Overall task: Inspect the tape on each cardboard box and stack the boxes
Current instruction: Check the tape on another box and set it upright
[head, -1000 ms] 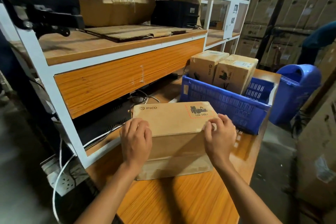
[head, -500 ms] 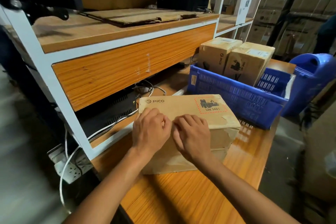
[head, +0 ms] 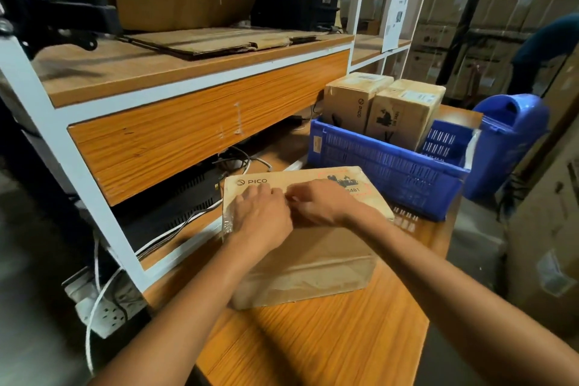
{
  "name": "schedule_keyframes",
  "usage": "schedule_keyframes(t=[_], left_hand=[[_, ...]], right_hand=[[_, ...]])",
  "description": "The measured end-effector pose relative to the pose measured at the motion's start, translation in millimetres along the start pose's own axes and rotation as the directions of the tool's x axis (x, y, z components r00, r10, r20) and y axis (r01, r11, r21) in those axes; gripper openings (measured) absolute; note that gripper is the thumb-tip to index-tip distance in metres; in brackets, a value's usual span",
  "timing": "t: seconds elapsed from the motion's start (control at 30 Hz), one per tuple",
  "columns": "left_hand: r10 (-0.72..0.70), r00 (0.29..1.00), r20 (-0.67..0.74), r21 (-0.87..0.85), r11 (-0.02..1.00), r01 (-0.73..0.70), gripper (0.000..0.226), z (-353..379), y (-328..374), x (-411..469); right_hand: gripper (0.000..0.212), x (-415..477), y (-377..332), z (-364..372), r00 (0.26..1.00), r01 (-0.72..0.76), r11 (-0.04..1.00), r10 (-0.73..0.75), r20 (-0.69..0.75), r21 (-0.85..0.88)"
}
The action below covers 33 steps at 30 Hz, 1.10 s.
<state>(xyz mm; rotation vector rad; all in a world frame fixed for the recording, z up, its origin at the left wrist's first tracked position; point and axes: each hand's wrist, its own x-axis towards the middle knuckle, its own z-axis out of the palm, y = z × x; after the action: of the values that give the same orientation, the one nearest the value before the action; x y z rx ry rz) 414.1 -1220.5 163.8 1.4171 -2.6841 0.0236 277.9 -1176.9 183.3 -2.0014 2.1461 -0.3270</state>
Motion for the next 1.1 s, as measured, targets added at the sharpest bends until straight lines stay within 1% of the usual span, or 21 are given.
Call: schedule_keyframes(t=[0.03,0.07,0.1,0.13,0.17,0.23,0.33,0.4,0.43,0.47,0.57,0.6,0.67,0.7,0.8,0.83,0.87,0.9,0.97,1.03,1.1], left_hand=[[0.028,0.999,0.02,-0.062,0.998,-0.027,0.037,-3,7,6],[0.072,0.997,0.03,-0.147,0.987,-0.067,0.035,-4,15,13],[0.12,0.992,0.029,-0.217,0.97,-0.111,0.034,-4,23,18],[0.158,0.987,0.02,-0.245,0.958,-0.149,0.035,-2,30,23],[0.177,0.984,0.013,-0.233,0.958,-0.17,0.036,1,37,26],[0.178,0.984,0.006,-0.147,0.973,-0.175,0.038,8,45,29],[0.15,0.987,0.048,-0.056,0.987,-0.148,0.04,3,52,33],[0.127,0.989,0.08,-0.07,0.99,-0.121,0.039,-7,58,32],[0.12,0.989,0.085,-0.09,0.99,-0.113,0.038,-12,63,30],[0.114,0.99,0.078,-0.115,0.988,-0.105,0.036,-15,69,29],[0.079,0.997,0.001,-0.216,0.973,-0.077,0.036,-8,92,21],[0.093,0.995,-0.034,-0.215,0.972,-0.098,0.037,-2,97,18],[0.147,0.986,-0.075,-0.165,0.973,-0.158,0.04,10,101,19],[0.159,0.985,-0.069,-0.161,0.973,-0.169,0.04,12,101,23],[0.15,0.988,-0.025,-0.207,0.966,-0.152,0.038,12,98,29],[0.146,0.987,-0.063,-0.214,0.964,-0.156,0.035,14,96,28],[0.145,0.979,-0.146,-0.214,0.961,-0.174,0.032,17,94,24],[0.151,0.959,-0.239,-0.194,0.961,-0.199,0.029,23,92,19],[0.151,0.909,-0.389,-0.164,0.959,-0.23,0.024,36,90,8],[0.114,0.893,-0.436,-0.196,0.956,-0.217,0.023,43,91,2],[0.12,0.904,-0.41,-0.231,0.945,-0.231,0.024,46,90,10]], right_hand=[[0.032,2,7,-8,0.999,-0.045,0.994,0.046,-0.005,0.1],[0.031,3,15,-12,0.995,-0.085,0.985,0.091,-0.031,0.153],[0.031,3,23,-13,0.988,-0.129,0.982,0.139,-0.065,0.139],[0.03,0,30,-11,0.979,-0.17,0.982,0.178,-0.102,0.084],[0.03,-3,36,-5,0.97,-0.199,0.98,0.2,-0.137,0.024],[0.033,-8,47,8,0.97,-0.186,0.982,0.18,-0.165,-0.025],[0.037,-6,59,-4,0.992,-0.115,0.993,0.116,-0.053,0.014],[0.035,-7,62,-21,0.994,-0.105,0.993,0.103,0.033,0.057],[0.033,-7,63,-27,0.992,-0.121,0.991,0.119,0.037,0.063],[0.03,-9,65,-29,0.989,-0.151,0.988,0.15,0.011,0.045],[0.028,-18,67,-19,0.952,-0.299,0.944,0.286,-0.106,-0.139],[0.029,-24,67,-11,0.945,-0.315,0.934,0.292,-0.148,-0.169],[0.033,-35,70,5,0.948,-0.259,0.957,0.227,-0.221,-0.128],[0.036,-38,73,9,0.949,-0.232,0.968,0.204,-0.24,-0.095],[0.037,-35,82,7,0.958,-0.203,0.974,0.178,-0.223,-0.096],[0.033,-37,85,7,0.963,-0.177,0.981,0.156,-0.219,-0.081],[0.03,-41,87,8,0.964,-0.14,0.988,0.122,-0.237,-0.06],[0.029,-47,91,11,0.954,-0.11,0.993,0.092,-0.284,-0.049],[0.031,-59,97,25,0.907,-0.129,0.991,0.101,-0.409,-0.041],[0.032,-66,100,42,0.847,-0.166,0.983,0.181,-0.5,0.075],[0.032,-66,99,52,0.802,-0.163,0.971,0.233,-0.55,0.174]])
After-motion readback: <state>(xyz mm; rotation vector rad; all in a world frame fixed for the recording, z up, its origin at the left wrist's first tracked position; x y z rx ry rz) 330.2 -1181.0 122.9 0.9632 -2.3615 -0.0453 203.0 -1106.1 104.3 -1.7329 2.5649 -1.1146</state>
